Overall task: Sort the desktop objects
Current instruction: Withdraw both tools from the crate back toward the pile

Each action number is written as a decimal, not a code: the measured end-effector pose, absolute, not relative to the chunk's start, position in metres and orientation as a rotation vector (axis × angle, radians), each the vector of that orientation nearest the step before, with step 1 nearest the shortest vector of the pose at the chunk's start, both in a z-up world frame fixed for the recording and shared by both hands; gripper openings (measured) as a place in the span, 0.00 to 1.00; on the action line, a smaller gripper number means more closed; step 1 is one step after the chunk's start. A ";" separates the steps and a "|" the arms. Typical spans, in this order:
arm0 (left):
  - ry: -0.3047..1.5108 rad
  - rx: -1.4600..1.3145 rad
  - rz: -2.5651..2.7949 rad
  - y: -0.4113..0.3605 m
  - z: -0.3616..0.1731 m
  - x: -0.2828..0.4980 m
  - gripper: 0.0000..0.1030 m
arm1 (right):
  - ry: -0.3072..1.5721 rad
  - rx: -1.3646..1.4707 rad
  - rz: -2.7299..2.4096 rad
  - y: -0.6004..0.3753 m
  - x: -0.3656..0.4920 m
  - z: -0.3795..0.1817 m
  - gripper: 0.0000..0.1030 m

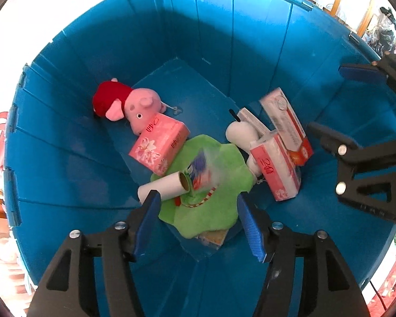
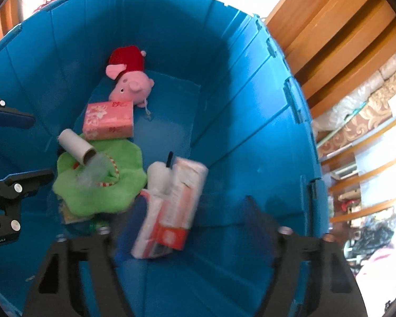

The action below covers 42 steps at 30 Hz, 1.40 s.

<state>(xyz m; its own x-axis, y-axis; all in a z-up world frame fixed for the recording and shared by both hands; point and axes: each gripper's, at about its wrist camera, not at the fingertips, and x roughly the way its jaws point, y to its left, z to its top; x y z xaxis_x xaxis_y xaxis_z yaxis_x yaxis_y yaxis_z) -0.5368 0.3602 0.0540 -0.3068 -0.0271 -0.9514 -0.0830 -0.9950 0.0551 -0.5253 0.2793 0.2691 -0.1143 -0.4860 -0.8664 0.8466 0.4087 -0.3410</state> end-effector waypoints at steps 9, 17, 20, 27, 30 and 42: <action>0.076 -1.653 2.669 0.346 0.088 -0.514 0.58 | 1.137 0.384 -1.207 0.283 -0.528 0.281 1.00; -0.058 -1.221 2.970 0.306 0.137 -0.449 0.58 | 0.908 0.383 -1.191 0.325 -0.504 0.322 1.00; -0.069 -1.112 3.096 0.285 0.146 -0.420 0.58 | 0.802 0.361 -1.184 0.344 -0.484 0.339 1.00; -0.128 -1.071 3.231 0.221 0.128 -0.358 0.58 | 0.603 0.349 -1.117 0.382 -0.421 0.361 1.00; -0.183 -1.057 3.323 0.186 0.115 -0.330 0.58 | 0.537 0.374 -1.047 0.393 -0.392 0.366 1.00; -0.513 -1.376 3.384 0.020 0.001 -0.201 0.58 | 0.497 0.359 -0.925 0.427 -0.260 0.358 1.00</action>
